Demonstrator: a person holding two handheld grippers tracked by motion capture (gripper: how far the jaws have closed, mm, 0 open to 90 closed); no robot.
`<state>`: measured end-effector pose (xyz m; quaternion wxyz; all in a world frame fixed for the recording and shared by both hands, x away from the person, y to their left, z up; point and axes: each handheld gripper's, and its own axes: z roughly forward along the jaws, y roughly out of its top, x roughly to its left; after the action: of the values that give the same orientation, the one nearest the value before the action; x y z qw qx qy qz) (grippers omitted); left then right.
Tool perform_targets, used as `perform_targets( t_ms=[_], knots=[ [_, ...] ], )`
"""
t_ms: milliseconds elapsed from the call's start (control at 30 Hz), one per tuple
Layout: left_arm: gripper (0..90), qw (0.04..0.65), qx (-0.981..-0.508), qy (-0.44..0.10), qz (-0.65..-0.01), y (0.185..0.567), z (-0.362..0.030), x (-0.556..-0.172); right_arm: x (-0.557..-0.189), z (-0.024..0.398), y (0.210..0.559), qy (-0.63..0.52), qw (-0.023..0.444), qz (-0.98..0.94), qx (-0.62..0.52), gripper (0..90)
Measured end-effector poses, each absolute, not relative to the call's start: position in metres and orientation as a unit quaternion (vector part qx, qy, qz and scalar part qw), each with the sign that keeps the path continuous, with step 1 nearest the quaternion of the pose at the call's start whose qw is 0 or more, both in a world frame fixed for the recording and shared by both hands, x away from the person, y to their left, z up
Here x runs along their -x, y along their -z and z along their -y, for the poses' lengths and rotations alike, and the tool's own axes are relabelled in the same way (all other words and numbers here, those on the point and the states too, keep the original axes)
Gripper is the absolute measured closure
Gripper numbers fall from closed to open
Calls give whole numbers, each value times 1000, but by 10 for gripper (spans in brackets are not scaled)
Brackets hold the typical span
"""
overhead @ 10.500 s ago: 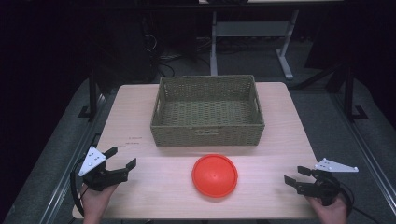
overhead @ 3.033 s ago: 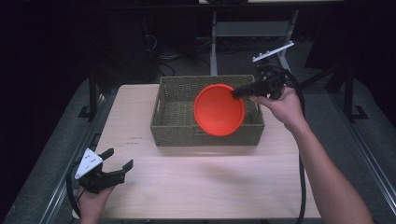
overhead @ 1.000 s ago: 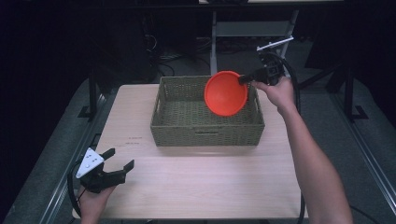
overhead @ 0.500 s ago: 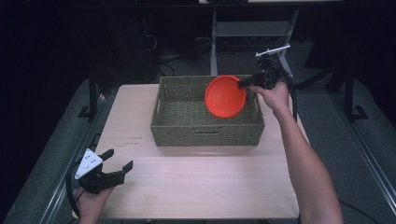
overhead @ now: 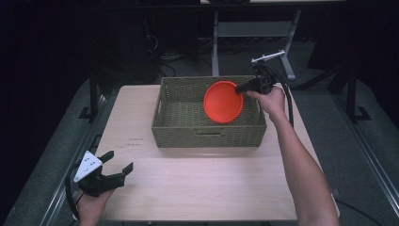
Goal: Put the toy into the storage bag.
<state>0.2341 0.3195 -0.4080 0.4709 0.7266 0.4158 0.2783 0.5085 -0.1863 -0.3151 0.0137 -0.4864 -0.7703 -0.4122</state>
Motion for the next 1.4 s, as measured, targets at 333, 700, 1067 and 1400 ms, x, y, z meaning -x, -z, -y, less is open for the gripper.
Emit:
perform_targets(
  t_ms=[333, 700, 1067, 1400],
  knots=[
    [147, 473, -725, -279, -416, 408, -320, -234, -509, 183, 321, 401, 13, 776, 486, 818],
    [147, 474, -724, -280, -415, 407, -320, -234, -509, 170, 329, 385, 9, 786, 483, 818],
    [147, 475, -724, -281, -415, 406, -320, -234, -511, 167, 341, 361, 5, 793, 491, 817],
    [147, 475, -723, -280, -417, 406, -320, -234, -512, 163, 350, 341, 3, 804, 487, 812]
  ],
)
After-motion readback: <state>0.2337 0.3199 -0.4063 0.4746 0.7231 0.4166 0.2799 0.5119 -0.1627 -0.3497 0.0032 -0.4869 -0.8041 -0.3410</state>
